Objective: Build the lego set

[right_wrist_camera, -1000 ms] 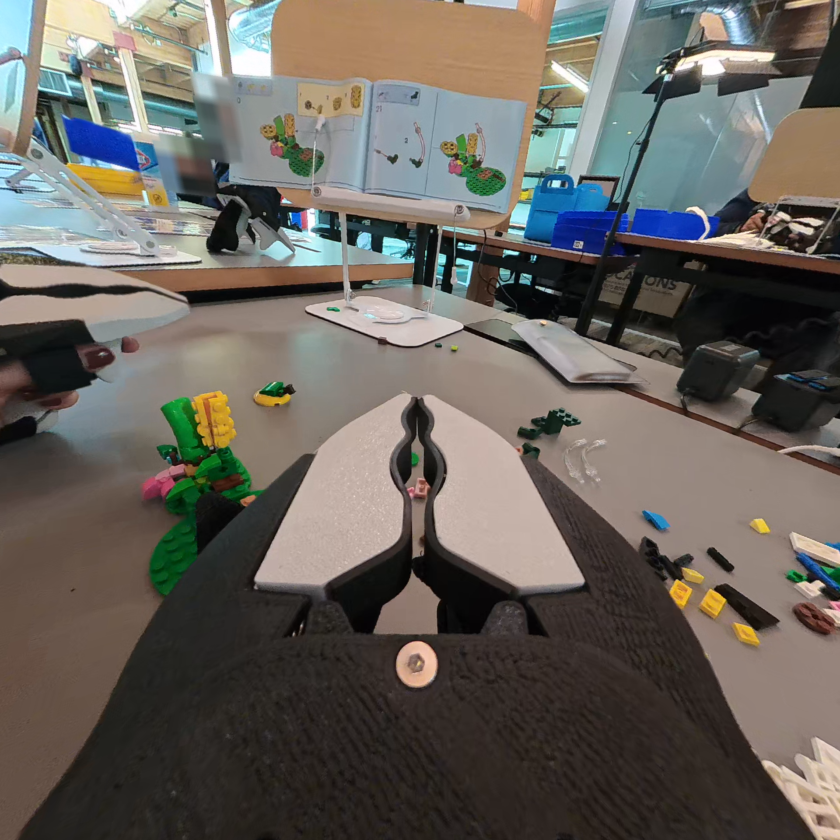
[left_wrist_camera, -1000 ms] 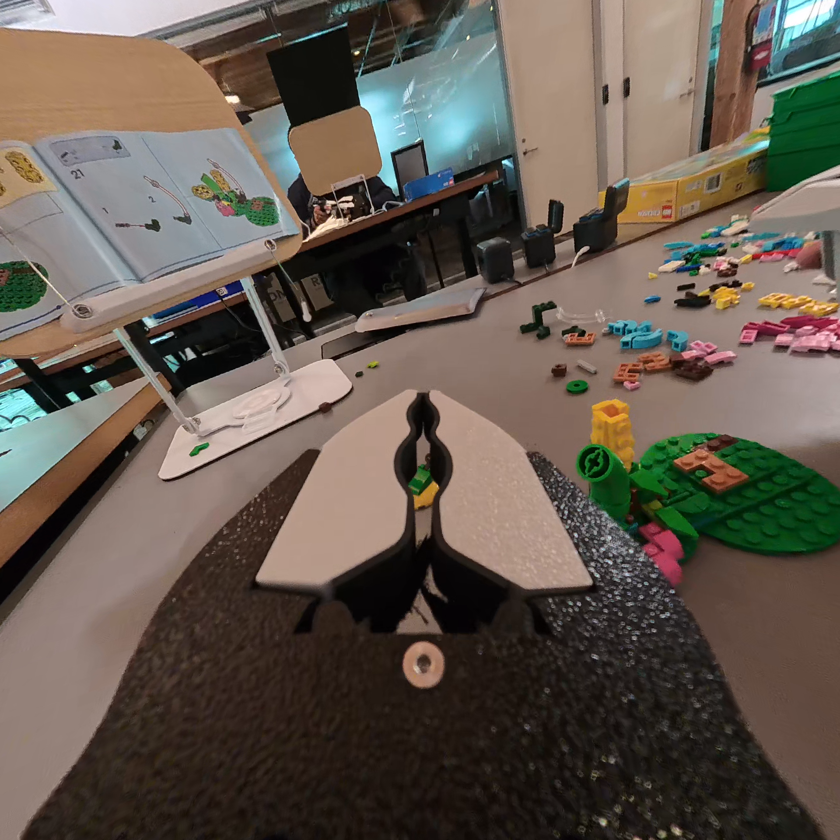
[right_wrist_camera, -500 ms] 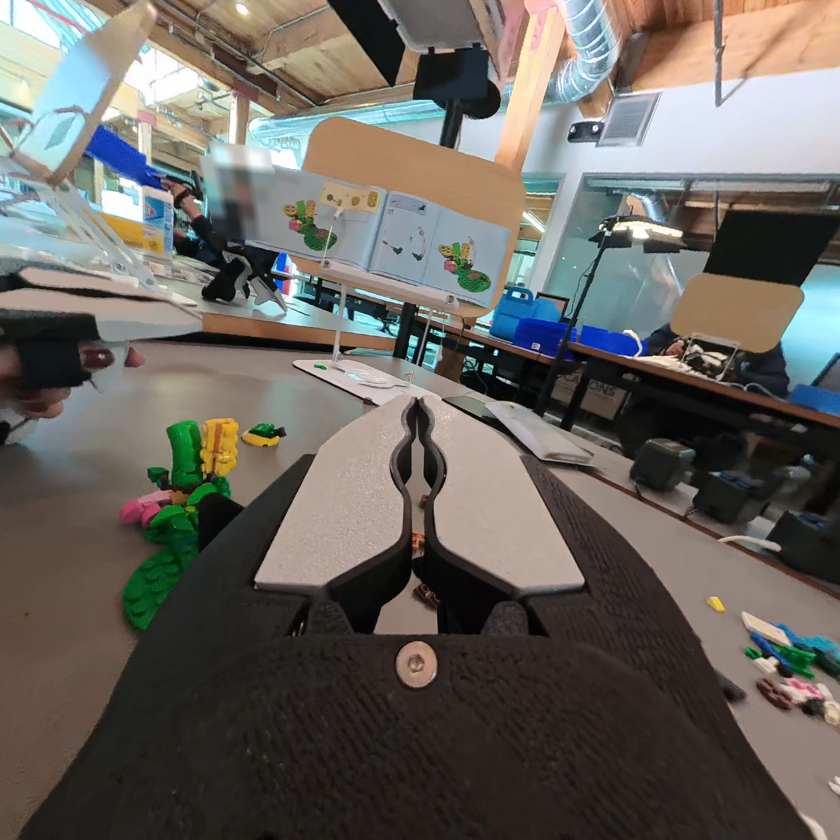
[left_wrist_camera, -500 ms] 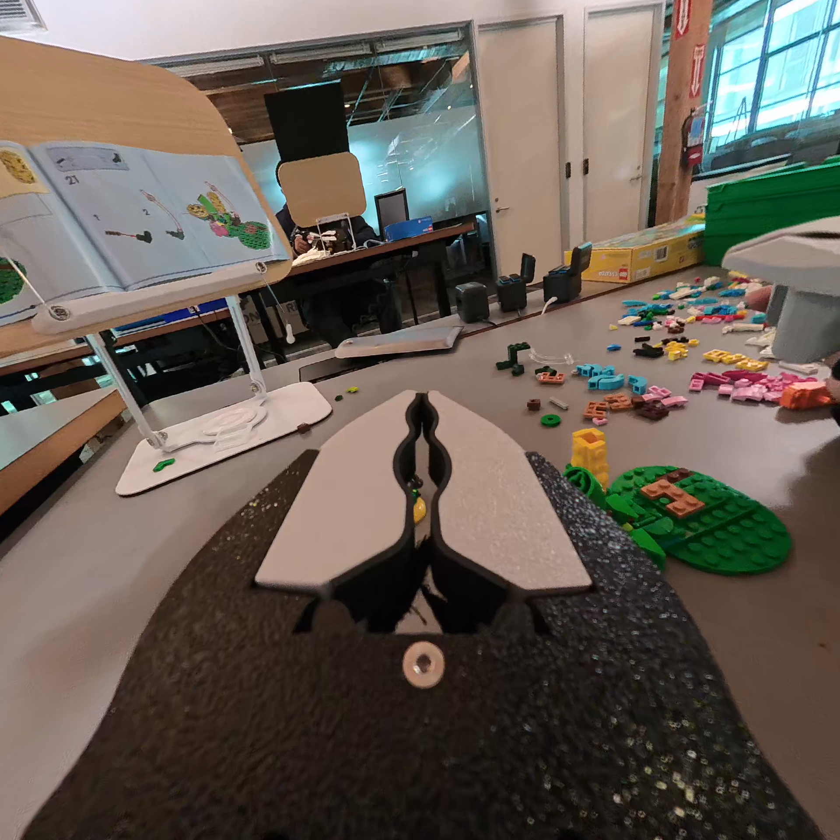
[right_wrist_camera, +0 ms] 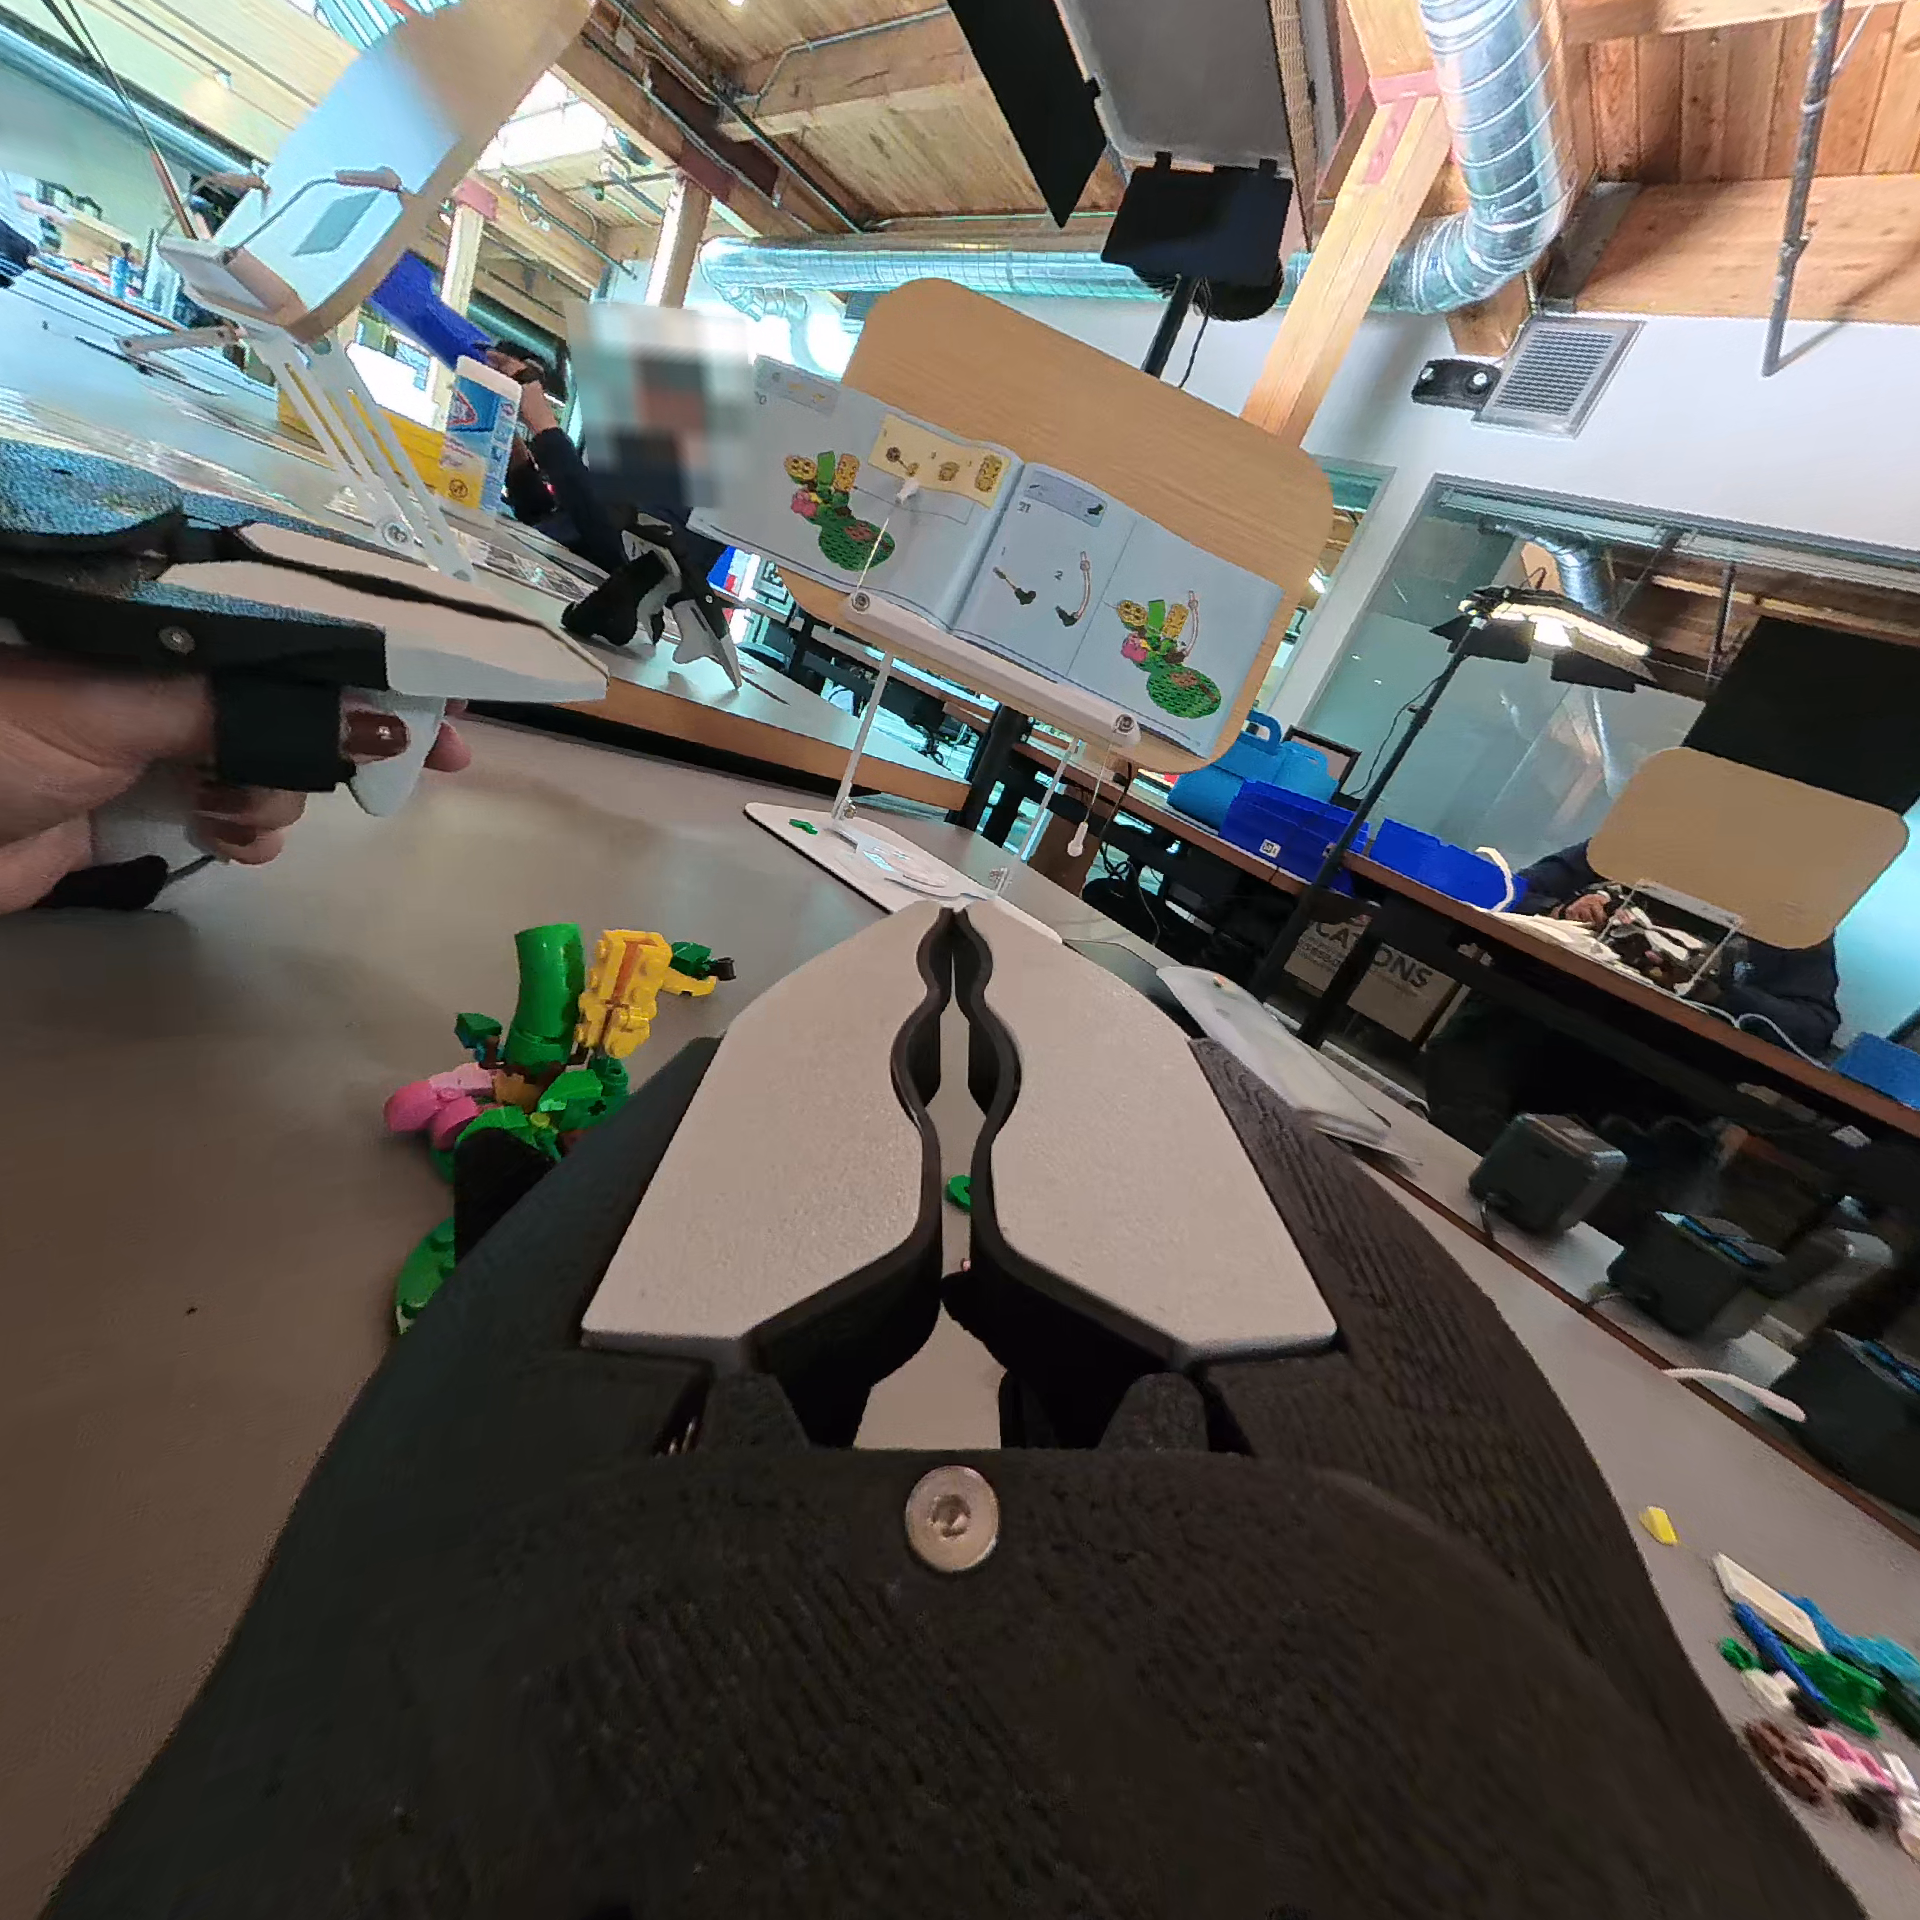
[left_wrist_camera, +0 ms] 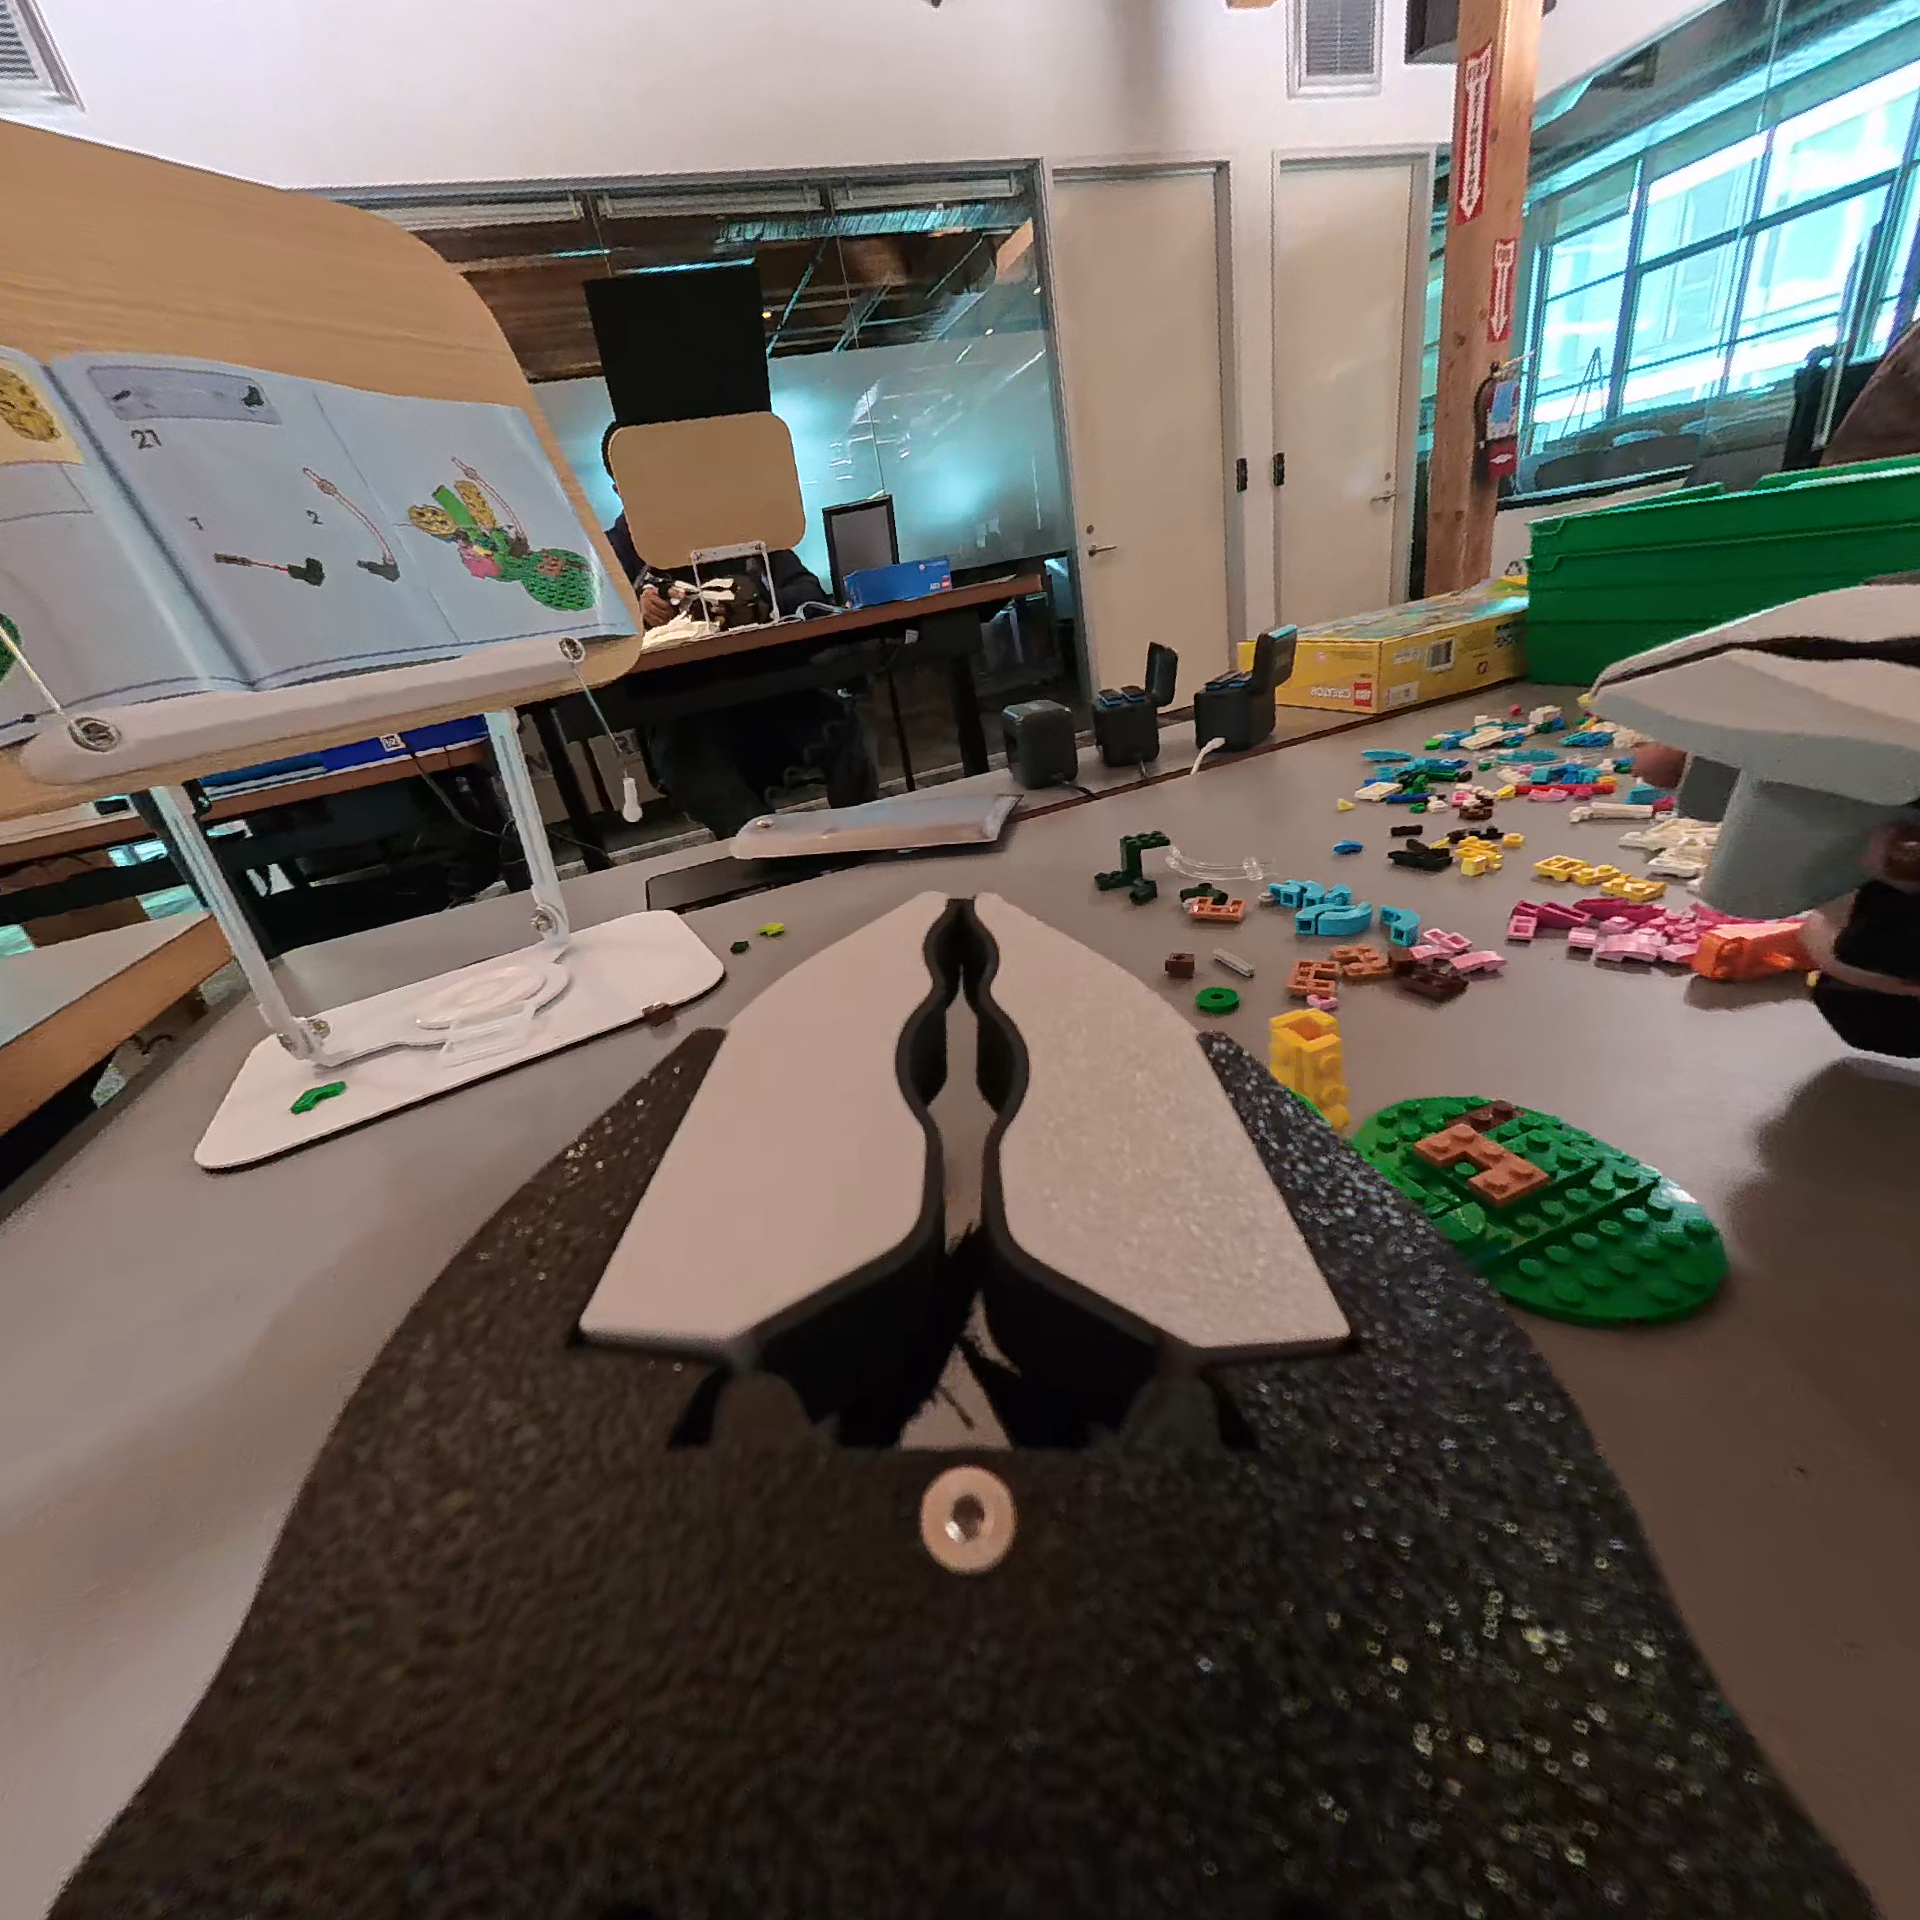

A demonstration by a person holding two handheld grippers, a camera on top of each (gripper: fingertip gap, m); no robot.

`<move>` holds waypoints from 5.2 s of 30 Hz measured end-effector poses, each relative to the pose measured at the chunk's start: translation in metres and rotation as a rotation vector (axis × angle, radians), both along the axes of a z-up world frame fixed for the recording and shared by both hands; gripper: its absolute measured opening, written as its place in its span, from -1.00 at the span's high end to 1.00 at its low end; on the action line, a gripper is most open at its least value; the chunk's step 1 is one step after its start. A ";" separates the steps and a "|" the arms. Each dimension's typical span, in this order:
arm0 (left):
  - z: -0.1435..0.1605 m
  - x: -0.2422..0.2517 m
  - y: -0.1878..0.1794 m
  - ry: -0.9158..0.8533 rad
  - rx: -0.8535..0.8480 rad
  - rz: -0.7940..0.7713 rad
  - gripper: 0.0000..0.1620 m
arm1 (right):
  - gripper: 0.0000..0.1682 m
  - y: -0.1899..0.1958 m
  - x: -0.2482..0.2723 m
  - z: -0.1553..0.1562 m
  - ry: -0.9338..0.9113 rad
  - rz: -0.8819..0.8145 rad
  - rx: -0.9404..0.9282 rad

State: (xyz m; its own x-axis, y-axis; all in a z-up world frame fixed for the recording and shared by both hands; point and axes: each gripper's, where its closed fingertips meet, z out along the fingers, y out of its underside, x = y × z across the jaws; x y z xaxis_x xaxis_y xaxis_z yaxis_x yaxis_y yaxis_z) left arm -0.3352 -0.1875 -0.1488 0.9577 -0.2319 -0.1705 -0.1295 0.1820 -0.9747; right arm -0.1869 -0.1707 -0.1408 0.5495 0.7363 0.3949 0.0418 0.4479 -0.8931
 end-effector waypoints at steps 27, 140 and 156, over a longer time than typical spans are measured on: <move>0.004 -0.007 -0.001 -0.153 -0.014 -0.064 1.00 | 1.00 -0.002 -0.004 -0.006 -0.060 -0.013 0.044; 0.011 -0.013 0.000 -0.290 -0.009 -0.124 1.00 | 0.99 0.145 -0.015 0.026 -0.506 -0.114 -0.215; 0.180 0.032 0.030 -0.216 0.147 -0.586 0.68 | 0.99 0.014 -0.121 0.149 -0.346 0.100 0.602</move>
State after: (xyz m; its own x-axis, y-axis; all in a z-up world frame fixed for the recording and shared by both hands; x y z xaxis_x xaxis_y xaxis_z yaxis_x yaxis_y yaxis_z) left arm -0.3028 -0.1574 0.0315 0.6955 -0.7163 -0.0577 0.2284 0.2964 -0.9274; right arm -0.3076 -0.1562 0.0080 0.2599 0.3749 0.8899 0.2121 0.8769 -0.4314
